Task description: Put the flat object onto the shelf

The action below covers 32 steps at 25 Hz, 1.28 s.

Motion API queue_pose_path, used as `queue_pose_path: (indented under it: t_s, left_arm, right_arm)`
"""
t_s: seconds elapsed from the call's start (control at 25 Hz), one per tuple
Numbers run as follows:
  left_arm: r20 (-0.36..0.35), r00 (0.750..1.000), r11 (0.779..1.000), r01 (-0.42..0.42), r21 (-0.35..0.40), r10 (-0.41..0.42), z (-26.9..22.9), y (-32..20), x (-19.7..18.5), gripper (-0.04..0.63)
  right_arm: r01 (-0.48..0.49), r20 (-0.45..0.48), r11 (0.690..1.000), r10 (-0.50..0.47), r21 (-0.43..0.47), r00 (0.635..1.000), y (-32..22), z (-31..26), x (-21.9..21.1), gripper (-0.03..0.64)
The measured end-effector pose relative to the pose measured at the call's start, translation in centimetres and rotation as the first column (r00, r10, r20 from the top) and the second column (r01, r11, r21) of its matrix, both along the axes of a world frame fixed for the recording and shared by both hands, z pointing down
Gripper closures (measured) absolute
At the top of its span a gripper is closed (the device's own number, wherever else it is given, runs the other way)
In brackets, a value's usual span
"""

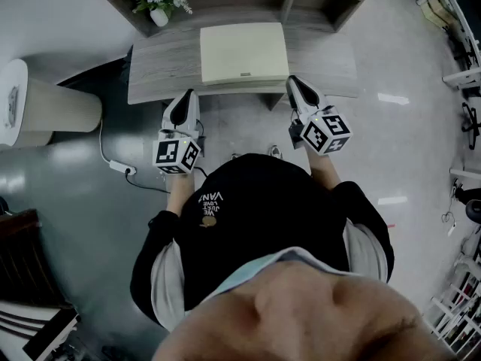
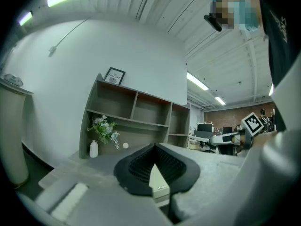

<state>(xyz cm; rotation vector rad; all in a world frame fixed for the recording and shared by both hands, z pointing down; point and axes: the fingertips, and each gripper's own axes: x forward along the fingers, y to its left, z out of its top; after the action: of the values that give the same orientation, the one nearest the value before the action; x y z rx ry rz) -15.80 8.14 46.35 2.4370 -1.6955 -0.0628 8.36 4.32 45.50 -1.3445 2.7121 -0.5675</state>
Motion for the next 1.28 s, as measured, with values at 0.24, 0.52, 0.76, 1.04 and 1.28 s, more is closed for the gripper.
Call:
queue_pose_path:
  t_s: [0.24,0.52,0.76,1.04,1.28]
  left_arm:
    - [-0.006,1.000,1.000,-0.013,-0.001,0.013,0.3,0.6,-0.9,0.595]
    - [-0.008,0.998,0.998,-0.065,0.002,0.065,0.2,0.7,-2.3,0.595]
    - [-0.004,0.993,0.993,-0.120,-0.010,0.120,0.5,0.5,-2.5,0.595]
    - [-0.013,0.994,0.993,-0.105,-0.045,0.104,2.0,-1.0,-2.6,0.595]
    - [-0.010,0.998,0.995,-0.067,-0.068,0.067,2.3,-3.7,-2.0,0.595]
  right_arm:
    - [-0.031,0.051,0.999,0.031,0.014,0.998,0.7,-0.3,-0.5,0.618]
    - [-0.109,0.081,0.994,0.106,0.027,0.991,1.5,-0.8,-1.1,0.618]
    - [-0.141,0.046,0.990,0.140,0.013,0.989,2.2,-0.3,-1.5,0.618]
    - [-0.148,0.047,0.989,0.148,-0.008,0.988,0.6,0.5,-1.0,0.618]
    - [-0.131,0.049,0.991,0.132,-0.025,0.990,-2.7,0.9,0.3,0.617]
